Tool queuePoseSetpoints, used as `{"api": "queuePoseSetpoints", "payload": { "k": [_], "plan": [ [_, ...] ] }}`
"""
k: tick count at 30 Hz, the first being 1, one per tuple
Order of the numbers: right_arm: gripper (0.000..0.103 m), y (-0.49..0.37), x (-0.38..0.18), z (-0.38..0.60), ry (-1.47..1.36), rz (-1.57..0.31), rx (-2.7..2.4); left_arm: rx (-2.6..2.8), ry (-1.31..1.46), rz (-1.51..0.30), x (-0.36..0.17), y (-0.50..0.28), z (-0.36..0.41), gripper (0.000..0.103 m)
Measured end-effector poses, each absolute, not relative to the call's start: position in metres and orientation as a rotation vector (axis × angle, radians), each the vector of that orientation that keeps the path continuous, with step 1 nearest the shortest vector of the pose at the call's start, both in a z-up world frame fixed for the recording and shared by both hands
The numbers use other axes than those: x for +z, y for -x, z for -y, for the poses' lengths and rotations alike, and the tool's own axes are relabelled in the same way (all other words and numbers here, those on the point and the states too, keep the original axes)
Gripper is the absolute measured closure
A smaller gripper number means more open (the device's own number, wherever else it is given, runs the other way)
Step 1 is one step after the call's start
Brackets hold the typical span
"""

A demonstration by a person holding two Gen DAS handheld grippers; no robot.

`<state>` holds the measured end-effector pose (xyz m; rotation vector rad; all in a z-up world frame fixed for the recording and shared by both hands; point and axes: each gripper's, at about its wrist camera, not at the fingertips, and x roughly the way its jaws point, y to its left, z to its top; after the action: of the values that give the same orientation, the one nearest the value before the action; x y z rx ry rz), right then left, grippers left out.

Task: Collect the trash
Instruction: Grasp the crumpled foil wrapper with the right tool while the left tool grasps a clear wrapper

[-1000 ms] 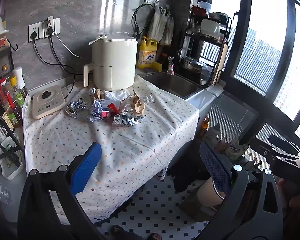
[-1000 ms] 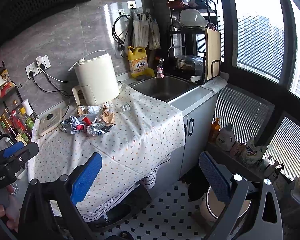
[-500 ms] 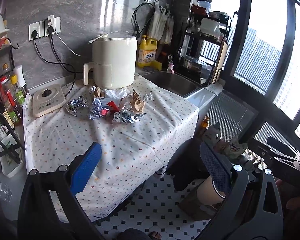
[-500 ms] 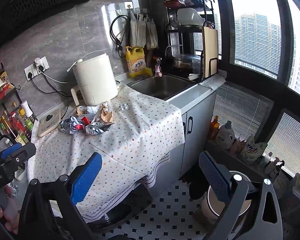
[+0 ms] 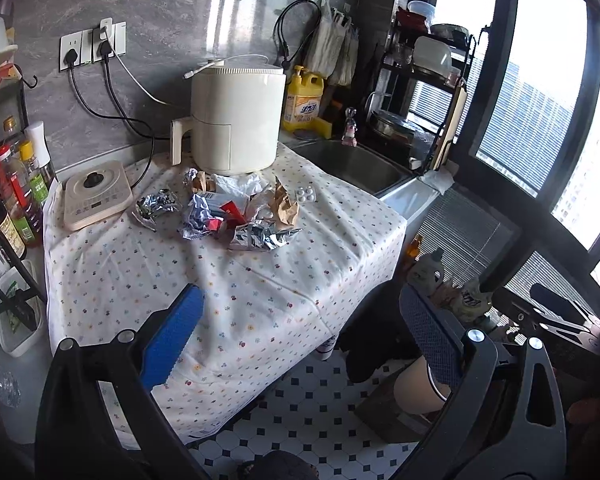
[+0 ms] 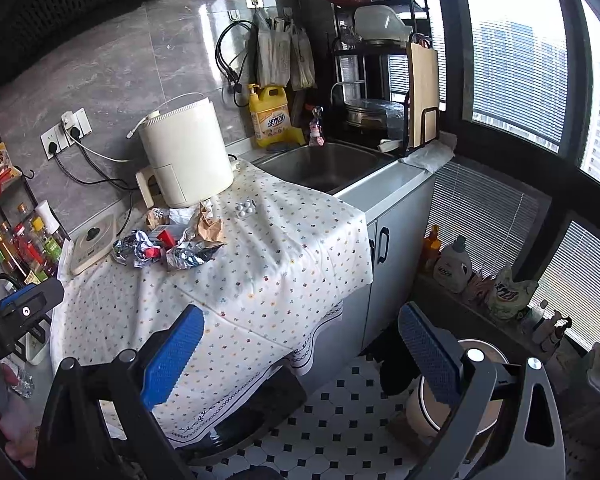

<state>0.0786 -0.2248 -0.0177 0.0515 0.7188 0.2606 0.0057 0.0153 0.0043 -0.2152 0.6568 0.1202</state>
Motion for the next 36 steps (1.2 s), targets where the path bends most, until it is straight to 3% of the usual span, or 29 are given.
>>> {"api": "queuePoseSetpoints", "payload": {
  "k": [11, 18, 23, 32, 36],
  "plan": [
    [0.007, -0.128, -0.036, 0.161, -0.023, -0.758, 0.328, 0.163, 0.313, -0.649, -0.019, -0.035, -0.086, 0.006],
    [0.008, -0.170, -0.051, 0.103, 0.010, -0.816, 0.413, 0.167, 0.366, -0.677, -0.042, -0.076, -0.138, 0.023],
    [0.008, -0.194, -0.066, 0.068, -0.009, -0.846, 0.458, 0.138, 0.381, -0.698, -0.060, -0.107, -0.168, 0.027],
    [0.030, -0.234, -0.105, 0.018, -0.009, -0.948, 0.543, 0.100, 0.386, -0.750, -0.100, -0.165, -0.205, 0.043],
    [0.038, -0.249, -0.121, 0.001, -0.018, -0.993, 0.571, 0.074, 0.387, -0.787, -0.116, -0.191, -0.213, 0.044]
  ]
}}
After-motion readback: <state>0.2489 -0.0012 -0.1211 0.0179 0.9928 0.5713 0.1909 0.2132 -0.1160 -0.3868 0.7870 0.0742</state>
